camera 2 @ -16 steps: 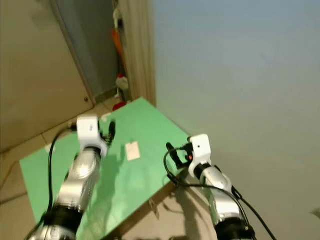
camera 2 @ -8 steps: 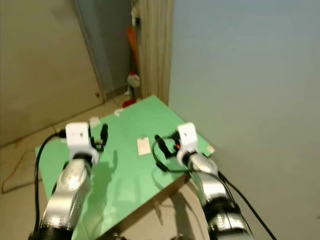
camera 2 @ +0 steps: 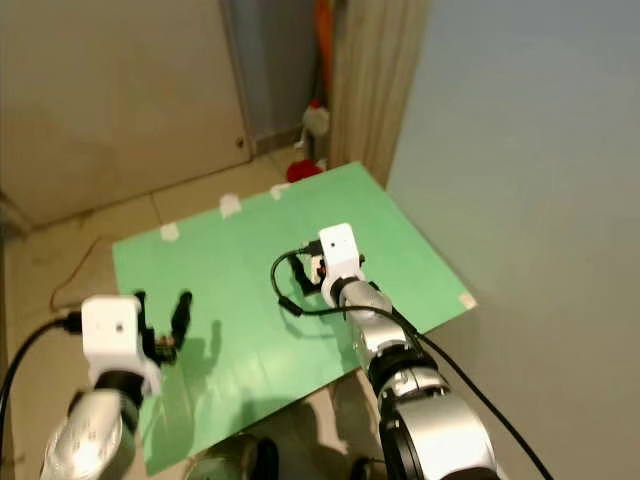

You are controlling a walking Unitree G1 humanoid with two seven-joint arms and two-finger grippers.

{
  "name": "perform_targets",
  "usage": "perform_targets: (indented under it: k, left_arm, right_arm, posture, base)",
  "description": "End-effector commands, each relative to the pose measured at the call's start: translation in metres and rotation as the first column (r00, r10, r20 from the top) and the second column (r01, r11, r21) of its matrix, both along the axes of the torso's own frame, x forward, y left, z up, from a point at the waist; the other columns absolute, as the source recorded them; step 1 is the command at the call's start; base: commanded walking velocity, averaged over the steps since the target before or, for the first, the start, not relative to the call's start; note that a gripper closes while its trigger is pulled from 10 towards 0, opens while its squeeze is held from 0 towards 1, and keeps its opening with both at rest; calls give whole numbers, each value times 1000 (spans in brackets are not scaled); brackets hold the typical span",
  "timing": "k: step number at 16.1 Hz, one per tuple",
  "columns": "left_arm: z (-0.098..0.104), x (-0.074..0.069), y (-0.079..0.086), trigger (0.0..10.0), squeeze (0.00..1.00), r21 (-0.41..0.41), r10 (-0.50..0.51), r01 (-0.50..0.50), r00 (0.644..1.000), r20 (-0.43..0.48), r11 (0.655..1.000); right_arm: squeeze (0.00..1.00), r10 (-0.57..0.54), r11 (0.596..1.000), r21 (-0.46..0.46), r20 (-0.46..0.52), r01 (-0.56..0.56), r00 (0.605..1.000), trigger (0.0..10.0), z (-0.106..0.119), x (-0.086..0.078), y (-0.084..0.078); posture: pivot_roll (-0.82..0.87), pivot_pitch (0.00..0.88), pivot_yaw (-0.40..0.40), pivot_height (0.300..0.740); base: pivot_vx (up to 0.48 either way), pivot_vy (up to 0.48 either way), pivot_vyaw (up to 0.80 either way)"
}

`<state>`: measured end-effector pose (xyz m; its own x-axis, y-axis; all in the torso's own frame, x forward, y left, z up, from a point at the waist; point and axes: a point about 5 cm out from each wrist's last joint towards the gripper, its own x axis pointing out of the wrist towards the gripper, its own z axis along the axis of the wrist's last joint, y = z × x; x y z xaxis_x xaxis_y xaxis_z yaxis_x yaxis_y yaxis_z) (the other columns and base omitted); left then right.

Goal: Hang keys on a hook

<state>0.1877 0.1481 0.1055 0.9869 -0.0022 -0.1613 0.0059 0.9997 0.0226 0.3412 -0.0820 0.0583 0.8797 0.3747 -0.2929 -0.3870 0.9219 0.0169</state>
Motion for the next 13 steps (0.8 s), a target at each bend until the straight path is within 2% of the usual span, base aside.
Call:
perform_targets:
  k: [1,3,5,6,8,9,10,13]
  left_arm:
    - [6,-5,-2,10000,0,8,0,0,1000,5,1000]
    - [10,-27,1,10000,0,10,54,-54,998,-33,999]
    - [15,-42,2,10000,0,15,87,-86,995,-56,996]
    - [16,-44,2,10000,0,17,94,-93,994,-61,996]
    - [23,-62,1,10000,0,21,131,-129,987,-91,991]
    - [25,-65,0,10000,0,22,133,-131,987,-96,991]
    - [26,-74,-1,10000,0,30,150,-147,982,-117,989]
    - [30,-83,-3,10000,0,35,167,-163,978,-129,986]
  right_arm:
    - [0,-20,1000,-18,-7,20,1000,10000,-3,-1,-2]
    - [0,-65,996,-64,-18,64,998,10000,-6,-1,-5]
    - [0,-81,994,-80,-37,78,996,10000,-11,-3,-5]
    - [0,-80,994,-80,-41,77,996,10000,-11,-4,-4]
    - [0,-84,993,-92,-66,78,994,10000,-16,-7,1]
    - [0,-83,993,-91,-68,76,994,10000,-16,-7,1]
    - [0,-76,994,-88,-71,70,995,10000,-16,-7,7]
    - [0,-67,995,-72,-61,62,996,10000,-9,-3,16]
  posture:
    - [357,229,36,740]
    - [431,283,27,740]
    - [463,313,27,740]
    - [468,320,27,740]
    - [527,385,37,740]
    - [530,389,36,740]
    - [548,406,34,740]
    - [570,433,33,740]
  base:
    - [0,0,0]
    - [0,0,0]
    - [0,0,0]
    - [0,0,0]
    - [0,0,0]
    - [0,0,0]
    - [0,0,0]
    - [0,0,0]
